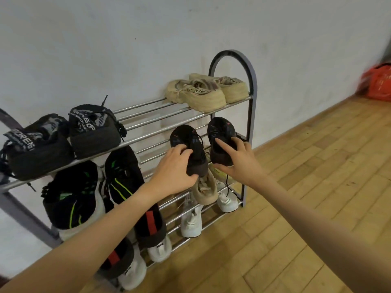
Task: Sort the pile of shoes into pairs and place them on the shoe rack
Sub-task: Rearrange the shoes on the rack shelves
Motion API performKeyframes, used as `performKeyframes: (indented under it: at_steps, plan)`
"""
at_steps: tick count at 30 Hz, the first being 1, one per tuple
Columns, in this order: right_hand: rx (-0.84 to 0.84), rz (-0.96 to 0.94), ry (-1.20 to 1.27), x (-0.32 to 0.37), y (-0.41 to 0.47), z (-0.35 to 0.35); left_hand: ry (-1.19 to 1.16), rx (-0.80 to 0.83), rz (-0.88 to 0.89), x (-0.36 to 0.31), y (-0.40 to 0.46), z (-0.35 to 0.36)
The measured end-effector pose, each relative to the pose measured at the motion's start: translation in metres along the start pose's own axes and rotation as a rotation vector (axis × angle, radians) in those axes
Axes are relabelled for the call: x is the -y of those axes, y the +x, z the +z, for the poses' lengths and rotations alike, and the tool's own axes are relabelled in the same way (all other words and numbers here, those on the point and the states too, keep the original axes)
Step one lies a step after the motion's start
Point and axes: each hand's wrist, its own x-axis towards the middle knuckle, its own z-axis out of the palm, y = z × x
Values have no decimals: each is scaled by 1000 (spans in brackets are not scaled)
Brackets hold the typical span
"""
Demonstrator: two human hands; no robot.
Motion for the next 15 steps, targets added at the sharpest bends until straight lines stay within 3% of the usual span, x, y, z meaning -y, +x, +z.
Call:
performKeyframes:
  at_steps: [4, 15]
  plan:
    - [70, -61, -17, 3, 12, -8, -121, 122, 4, 13, 4, 3]
    - [110, -131, 126, -29, 38, -42, -279, 122, 14, 20, 6, 10]
